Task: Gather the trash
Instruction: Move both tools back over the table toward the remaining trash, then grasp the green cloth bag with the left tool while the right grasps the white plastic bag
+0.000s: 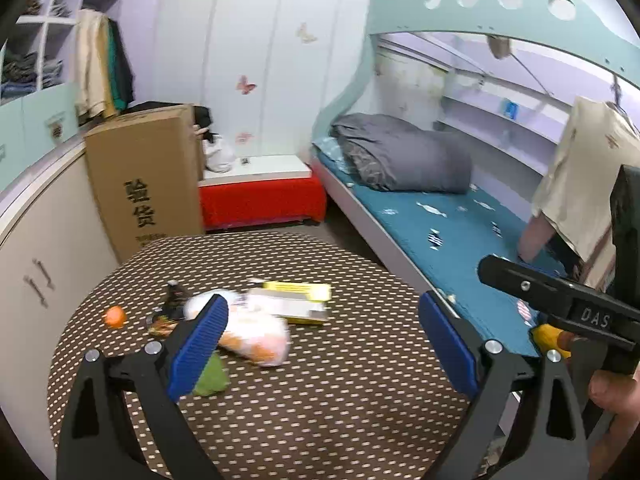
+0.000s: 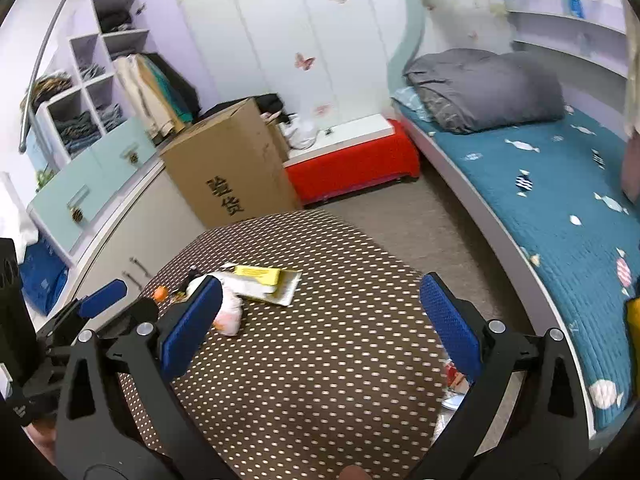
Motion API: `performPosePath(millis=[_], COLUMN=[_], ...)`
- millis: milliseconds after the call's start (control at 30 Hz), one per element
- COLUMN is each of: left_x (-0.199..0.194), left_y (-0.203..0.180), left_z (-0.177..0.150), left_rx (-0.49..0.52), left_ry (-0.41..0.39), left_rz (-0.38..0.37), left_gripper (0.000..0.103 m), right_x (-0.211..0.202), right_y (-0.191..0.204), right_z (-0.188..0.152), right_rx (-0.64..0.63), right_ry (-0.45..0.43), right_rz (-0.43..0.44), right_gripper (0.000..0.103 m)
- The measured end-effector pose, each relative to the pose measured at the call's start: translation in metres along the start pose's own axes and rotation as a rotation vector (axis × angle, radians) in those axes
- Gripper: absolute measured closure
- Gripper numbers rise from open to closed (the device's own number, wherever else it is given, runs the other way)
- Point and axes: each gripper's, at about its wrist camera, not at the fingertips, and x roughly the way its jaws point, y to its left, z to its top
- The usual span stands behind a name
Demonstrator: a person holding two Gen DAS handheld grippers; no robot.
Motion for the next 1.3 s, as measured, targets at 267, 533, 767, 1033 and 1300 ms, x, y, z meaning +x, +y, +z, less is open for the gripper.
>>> performPosePath(millis=[267,533,767,1033,1300], left_x=[0.011,0.042,0.079,0.11,0.084], left_y=[0.063,0.113,0.132,0.137,0.149], left_z=[-0.022,-0.051,-0.061,-0.066,-0.081], left_rx=[-0.112,-0.184,-0.197,-0.174,-0.212], left_ry=[0.058,0.141,0.201,0.245,0.244], left_rz=[0.064,0.133,0.14,0.133,0.085], left_gripper=[0.009,0.009,0.009,0.04,0.076], right_x=[0.035,0.077,0.114,0.145,0.192], right_y=[0.035,0.063,0.087,0.109,0.13], right_z=[-0.008,-0.021,-0.031,-0.036,-0.048], right_rx=[-0.071,-0.143,-0.193,-0.254,-0.279], right_ry=[0.069,0.161,0.232,0.295,0.368], right_rz=[0.047,0.084,0.14,0.19,0.186], right_gripper=[0.006,0.006,0.006,0.006,0.018])
